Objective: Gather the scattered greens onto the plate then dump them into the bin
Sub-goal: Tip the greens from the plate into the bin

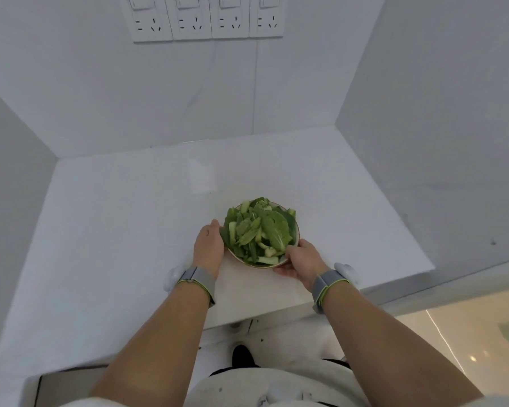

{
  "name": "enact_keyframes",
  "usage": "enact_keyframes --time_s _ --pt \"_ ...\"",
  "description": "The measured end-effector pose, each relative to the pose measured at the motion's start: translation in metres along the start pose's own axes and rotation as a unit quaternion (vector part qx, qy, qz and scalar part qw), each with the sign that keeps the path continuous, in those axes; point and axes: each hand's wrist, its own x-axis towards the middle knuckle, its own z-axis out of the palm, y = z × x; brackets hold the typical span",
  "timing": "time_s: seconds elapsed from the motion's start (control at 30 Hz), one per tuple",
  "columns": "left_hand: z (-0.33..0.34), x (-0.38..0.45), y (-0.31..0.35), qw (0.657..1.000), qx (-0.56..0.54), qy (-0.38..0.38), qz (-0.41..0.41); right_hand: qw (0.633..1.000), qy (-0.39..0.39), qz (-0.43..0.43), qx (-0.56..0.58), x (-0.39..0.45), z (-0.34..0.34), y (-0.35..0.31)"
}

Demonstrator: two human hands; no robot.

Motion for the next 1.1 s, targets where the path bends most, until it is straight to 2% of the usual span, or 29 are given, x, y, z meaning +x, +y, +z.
enact_keyframes --time_s 0.27,0.37,0.53,0.73,0.83,1.0,1.1 --pt "0.023 -0.038 -0.001 0.998 0.036 -0.027 0.047 0.999 0.002 -0.038 0.020 -0.025 -0.041 0.014" --pt "0.050 -0.072 -0.002 0.985 0.122 -0.022 0.123 0.998 0.009 -0.053 0.037 -0.045 -0.078 0.029" --pt "0.094 -0.130 -0.012 0.964 0.185 -0.038 0.186 0.995 0.030 -0.067 0.065 -0.081 -0.142 0.061" --pt "0.146 -0.202 -0.058 0.949 0.246 -0.093 0.172 0.992 0.058 -0.080 0.077 -0.133 -0.220 0.125" --pt "0.174 -0.246 -0.090 0.930 0.286 -0.151 0.174 0.990 0.084 -0.067 0.091 -0.165 -0.264 0.171" --pt "0.206 -0.278 -0.125 0.911 0.328 -0.231 0.094 0.985 0.118 -0.034 0.123 -0.182 -0.306 0.222" --pt "0.236 -0.291 -0.151 0.887 0.356 -0.291 0.041 0.984 0.147 0.010 0.100 -0.181 -0.336 0.254"
